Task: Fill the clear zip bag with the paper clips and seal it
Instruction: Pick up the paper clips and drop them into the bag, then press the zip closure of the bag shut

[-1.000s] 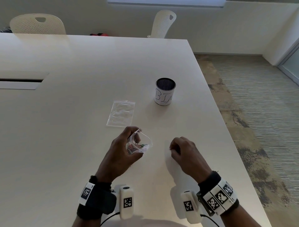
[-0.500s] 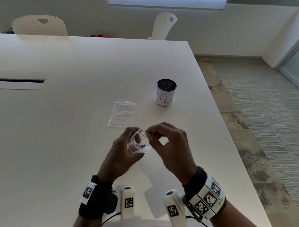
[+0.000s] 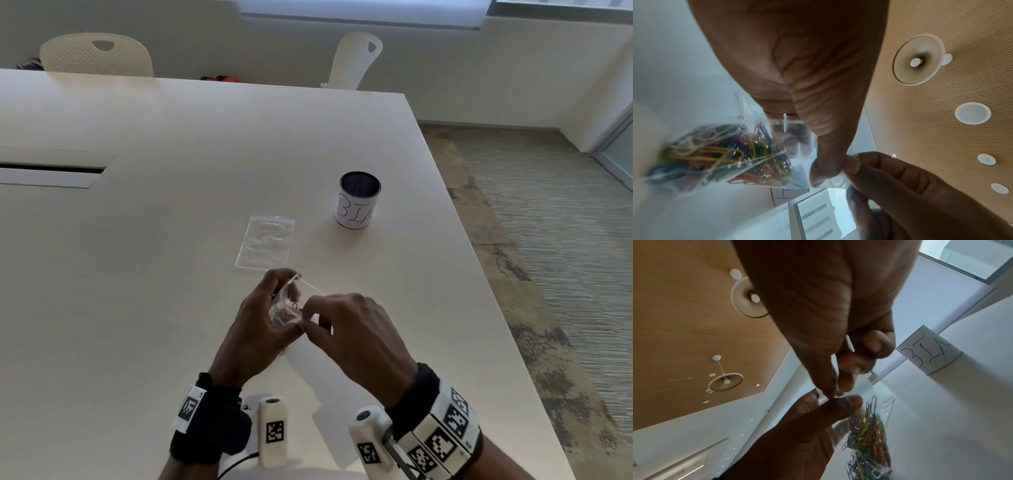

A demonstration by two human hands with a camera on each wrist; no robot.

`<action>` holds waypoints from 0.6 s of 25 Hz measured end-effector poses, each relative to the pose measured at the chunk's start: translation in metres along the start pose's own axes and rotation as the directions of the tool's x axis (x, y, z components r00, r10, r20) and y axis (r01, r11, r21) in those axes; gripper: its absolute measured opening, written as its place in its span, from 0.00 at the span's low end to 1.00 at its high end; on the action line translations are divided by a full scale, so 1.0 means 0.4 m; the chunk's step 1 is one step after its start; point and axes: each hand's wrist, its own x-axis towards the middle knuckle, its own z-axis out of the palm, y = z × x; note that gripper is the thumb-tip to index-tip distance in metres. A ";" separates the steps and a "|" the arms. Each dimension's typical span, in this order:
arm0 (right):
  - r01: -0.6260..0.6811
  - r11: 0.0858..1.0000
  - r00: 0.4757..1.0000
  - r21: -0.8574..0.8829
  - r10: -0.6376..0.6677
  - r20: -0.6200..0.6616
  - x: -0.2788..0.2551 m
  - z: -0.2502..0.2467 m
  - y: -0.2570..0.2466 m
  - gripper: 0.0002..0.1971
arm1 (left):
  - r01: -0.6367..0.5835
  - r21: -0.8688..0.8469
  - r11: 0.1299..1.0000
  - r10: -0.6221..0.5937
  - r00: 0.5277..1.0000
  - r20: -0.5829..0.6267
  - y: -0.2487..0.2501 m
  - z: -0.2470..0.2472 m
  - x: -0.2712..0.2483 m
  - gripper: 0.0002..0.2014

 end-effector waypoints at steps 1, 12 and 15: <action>-0.006 1.000 1.000 -0.021 0.005 -0.020 0.002 0.002 0.001 0.11 | 0.001 0.006 1.000 -0.001 1.000 0.004 0.000 -0.002 -0.002 0.31; 0.037 0.964 0.993 0.263 -0.005 -0.122 0.049 -0.022 0.066 0.03 | 0.018 -0.266 0.964 -0.079 0.972 -0.223 -0.013 -0.052 0.005 0.04; 0.079 0.962 0.992 0.260 -0.050 -0.116 0.047 -0.044 0.077 0.02 | 0.007 -0.258 0.966 -0.071 0.968 -0.241 -0.006 -0.052 0.006 0.01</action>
